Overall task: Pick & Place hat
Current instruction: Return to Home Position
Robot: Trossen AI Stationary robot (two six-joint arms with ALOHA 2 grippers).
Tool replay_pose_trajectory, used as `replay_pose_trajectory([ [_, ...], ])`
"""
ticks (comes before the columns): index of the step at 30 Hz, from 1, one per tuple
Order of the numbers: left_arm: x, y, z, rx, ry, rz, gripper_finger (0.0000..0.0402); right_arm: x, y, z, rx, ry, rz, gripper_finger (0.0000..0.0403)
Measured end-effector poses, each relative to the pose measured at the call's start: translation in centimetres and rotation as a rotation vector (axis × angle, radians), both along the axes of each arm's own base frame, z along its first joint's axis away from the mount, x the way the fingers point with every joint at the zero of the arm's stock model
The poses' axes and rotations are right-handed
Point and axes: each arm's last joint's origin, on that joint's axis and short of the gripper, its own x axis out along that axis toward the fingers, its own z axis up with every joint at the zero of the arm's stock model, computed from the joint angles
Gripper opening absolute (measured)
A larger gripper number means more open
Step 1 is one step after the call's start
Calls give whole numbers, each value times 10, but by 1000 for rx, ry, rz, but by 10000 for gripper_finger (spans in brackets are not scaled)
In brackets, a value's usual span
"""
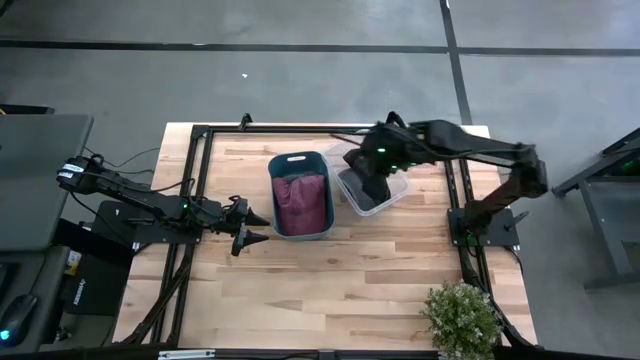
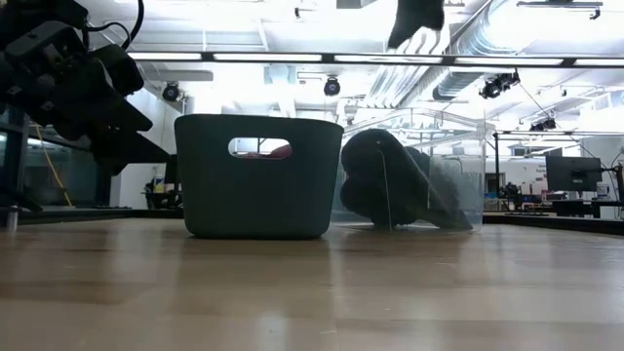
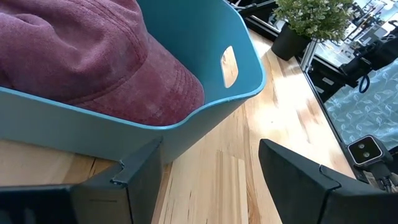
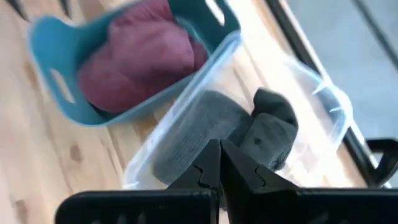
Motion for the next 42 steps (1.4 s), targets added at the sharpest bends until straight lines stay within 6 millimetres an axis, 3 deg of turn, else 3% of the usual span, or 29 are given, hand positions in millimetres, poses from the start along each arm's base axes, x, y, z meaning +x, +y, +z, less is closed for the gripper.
replay_pose_trajectory([
  [5,0,0,0,0,0,0,246,-28,22,27,-39,-128,34,0],
  [9,0,0,0,0,0,0,246,-50,35,30,-54,-194,49,0],
  [17,0,0,0,0,0,0,246,-82,47,-12,-35,-258,37,0],
  [28,0,0,0,0,1,0,246,-107,47,-71,1,-393,47,0],
  [42,-14,3,21,-34,-145,0,246,-120,48,-114,-28,-533,121,0],
])
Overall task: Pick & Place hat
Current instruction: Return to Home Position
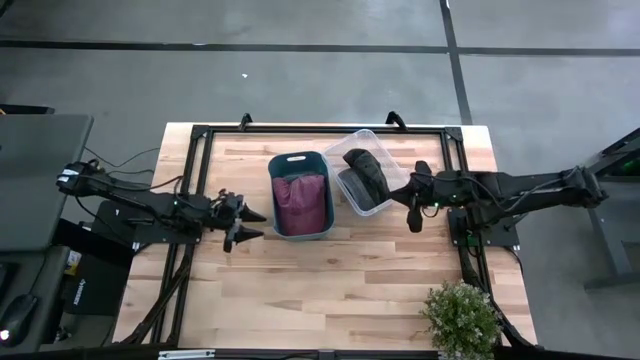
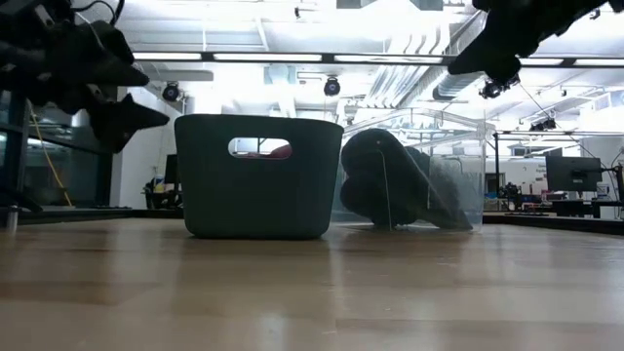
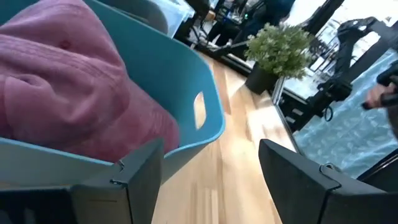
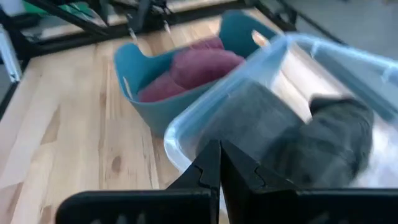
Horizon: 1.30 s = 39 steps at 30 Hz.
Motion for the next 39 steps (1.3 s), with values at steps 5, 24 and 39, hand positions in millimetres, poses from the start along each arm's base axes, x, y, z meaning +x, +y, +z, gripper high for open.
replay_pose_trajectory([
  [5,-6,2,9,-17,-73,0,246,3,5,-19,-74,-111,75,0],
  [24,-24,25,32,-42,-304,158,246,-21,5,-77,-188,-475,68,0],
  [39,-35,29,41,-51,-416,189,246,-36,2,-81,-278,-522,27,0],
])
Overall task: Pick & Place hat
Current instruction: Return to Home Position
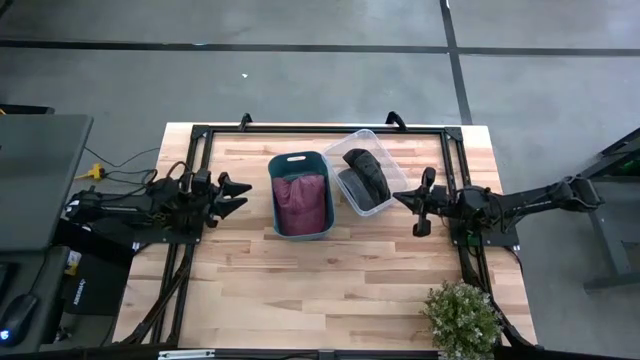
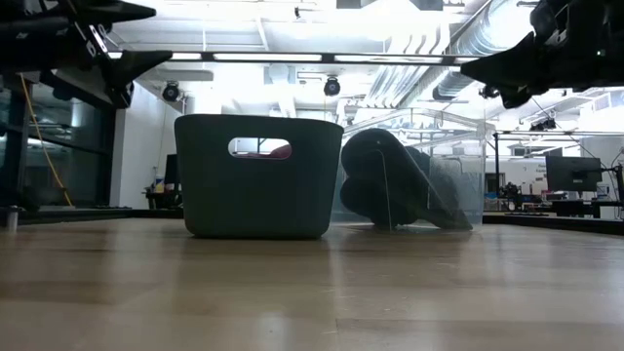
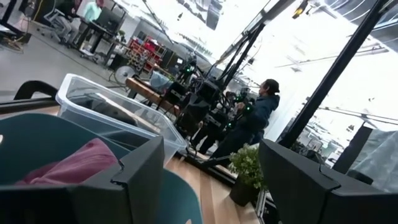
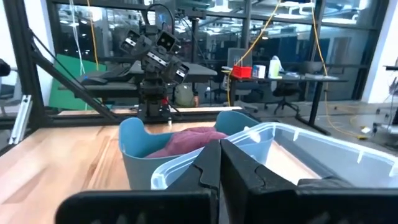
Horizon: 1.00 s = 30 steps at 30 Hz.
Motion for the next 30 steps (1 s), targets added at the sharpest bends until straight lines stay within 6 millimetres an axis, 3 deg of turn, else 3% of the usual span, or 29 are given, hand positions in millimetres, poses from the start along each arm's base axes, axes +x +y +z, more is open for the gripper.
replay_pose_trajectory([
  [14,0,0,0,0,5,1,246,0,-20,-7,40,71,110,0],
  [18,0,0,0,0,5,1,246,0,-22,-17,72,167,60,0],
  [30,0,0,0,-1,5,3,246,0,-22,-14,65,136,53,0],
])
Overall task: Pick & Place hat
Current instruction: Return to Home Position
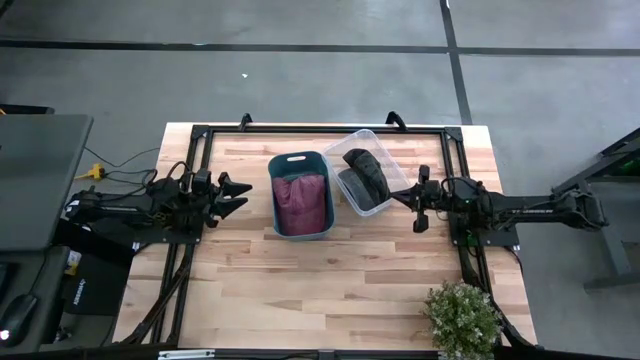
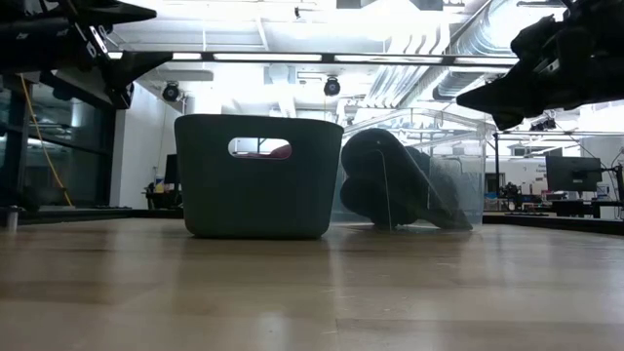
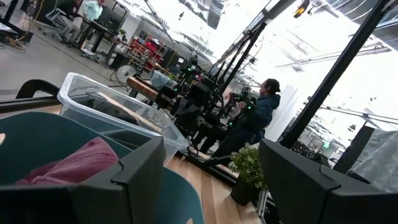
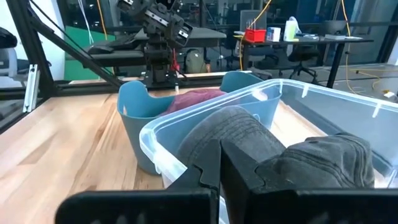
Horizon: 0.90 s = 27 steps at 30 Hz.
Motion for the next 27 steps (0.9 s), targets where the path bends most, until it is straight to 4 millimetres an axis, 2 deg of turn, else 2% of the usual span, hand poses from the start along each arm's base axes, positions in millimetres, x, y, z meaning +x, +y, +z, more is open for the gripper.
replay_pose_trajectory([
  [11,0,0,0,0,0,0,246,0,0,0,70,-10,3,1],
  [27,0,0,0,0,1,-1,246,-4,1,4,65,-50,3,1],
])
